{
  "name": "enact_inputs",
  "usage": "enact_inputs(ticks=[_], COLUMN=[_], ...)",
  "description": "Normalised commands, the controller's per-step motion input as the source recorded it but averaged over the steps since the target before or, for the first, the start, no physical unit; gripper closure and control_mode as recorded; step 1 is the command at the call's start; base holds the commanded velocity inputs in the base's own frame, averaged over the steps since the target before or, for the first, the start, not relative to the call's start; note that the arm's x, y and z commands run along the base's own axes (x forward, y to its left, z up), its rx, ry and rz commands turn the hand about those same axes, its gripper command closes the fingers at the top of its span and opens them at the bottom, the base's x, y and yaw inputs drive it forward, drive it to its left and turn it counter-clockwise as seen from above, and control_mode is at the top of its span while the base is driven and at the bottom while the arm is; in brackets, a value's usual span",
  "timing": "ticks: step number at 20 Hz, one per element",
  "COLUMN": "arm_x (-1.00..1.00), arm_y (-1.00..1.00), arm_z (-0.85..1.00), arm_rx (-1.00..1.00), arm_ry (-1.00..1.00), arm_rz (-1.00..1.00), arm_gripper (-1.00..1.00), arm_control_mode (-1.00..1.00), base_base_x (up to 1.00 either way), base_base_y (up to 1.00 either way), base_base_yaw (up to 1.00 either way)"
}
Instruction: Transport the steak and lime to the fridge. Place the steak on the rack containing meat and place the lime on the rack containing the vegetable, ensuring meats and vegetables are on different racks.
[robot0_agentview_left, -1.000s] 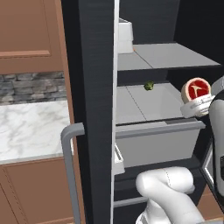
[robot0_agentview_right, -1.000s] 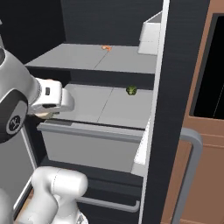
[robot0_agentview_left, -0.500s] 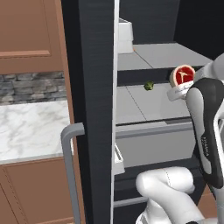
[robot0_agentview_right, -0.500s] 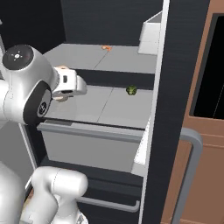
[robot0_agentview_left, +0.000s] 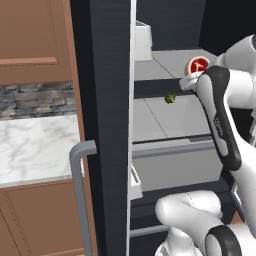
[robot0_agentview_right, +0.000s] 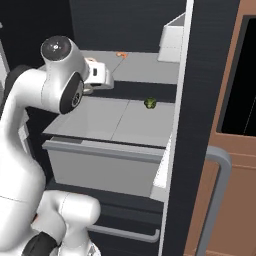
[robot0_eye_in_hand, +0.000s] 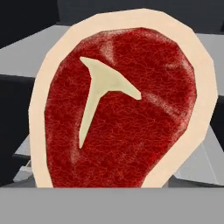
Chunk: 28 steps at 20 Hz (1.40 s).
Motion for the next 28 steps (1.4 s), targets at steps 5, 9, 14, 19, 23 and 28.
enact_inputs(ticks=[5,9,14,19,23,28], arm_x=[1.0,1.0,1.0,1.0,0.82,0.74], arm_y=[-0.14,-0.06,0.0,0.0,0.0,0.0], arm_z=[0.16,0.0,-0.07,-0.25,-0.42,-0.41], arm_rx=[0.11,0.13,0.02,0.0,0.01,0.0], arm_ry=[0.0,0.08,0.04,0.02,0.04,0.05], arm_rz=[0.0,0.0,0.0,0.0,0.0,0.0], arm_gripper=[1.0,1.0,1.0,1.0,1.0,1.0], arm_control_mode=[-1.0,-1.0,-1.0,-1.0,-1.0,-1.0], base_base_x=[0.0,0.0,0.0,0.0,0.0,0.0], base_base_y=[0.0,0.0,0.0,0.0,0.0,0.0], base_base_yaw=[0.0,0.0,0.0,0.0,0.0,0.0])
